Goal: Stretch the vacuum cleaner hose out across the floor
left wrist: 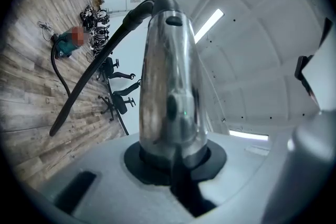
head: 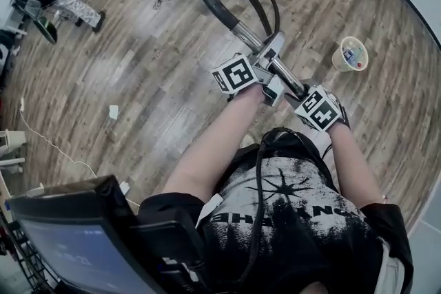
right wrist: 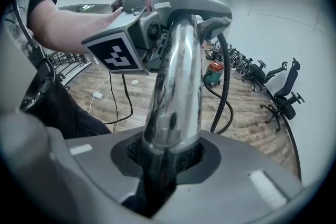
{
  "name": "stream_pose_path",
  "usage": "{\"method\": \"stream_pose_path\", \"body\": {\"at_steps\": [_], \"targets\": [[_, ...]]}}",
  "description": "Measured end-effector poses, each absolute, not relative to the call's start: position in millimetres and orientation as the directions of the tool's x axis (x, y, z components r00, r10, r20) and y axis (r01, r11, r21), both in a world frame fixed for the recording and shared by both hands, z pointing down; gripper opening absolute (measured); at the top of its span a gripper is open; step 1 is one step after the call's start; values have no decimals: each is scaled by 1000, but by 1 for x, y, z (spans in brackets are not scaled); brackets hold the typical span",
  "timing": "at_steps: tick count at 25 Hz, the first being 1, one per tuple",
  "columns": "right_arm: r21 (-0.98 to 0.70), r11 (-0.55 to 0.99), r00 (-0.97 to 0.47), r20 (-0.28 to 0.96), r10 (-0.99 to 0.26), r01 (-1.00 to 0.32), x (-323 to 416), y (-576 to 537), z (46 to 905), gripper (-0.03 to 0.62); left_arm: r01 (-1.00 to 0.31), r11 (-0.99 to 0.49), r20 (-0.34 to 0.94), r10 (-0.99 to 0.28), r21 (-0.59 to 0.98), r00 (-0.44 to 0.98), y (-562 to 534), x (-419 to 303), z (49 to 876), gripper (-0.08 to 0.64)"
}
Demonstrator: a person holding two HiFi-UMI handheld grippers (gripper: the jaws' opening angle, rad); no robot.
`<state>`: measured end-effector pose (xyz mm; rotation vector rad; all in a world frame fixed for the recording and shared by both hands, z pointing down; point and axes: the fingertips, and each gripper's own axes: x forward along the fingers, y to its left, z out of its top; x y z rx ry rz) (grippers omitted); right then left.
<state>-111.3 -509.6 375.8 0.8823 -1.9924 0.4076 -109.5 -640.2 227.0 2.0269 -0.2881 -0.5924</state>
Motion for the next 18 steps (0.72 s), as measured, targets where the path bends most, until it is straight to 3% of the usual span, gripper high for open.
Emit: {"method": "stream_pose_path", "body": {"at_steps": [12,18], "targets": [[31,706,-383,823,-420,-707,-81,-477,371,104,1,-510,-265,-446,860,855,-607,-77,221,41],[15,749,-430,812,-396,-662,-11,-411,382,109,-60,-505,-233,-498,861,836,-542,-9,232,41]]}}
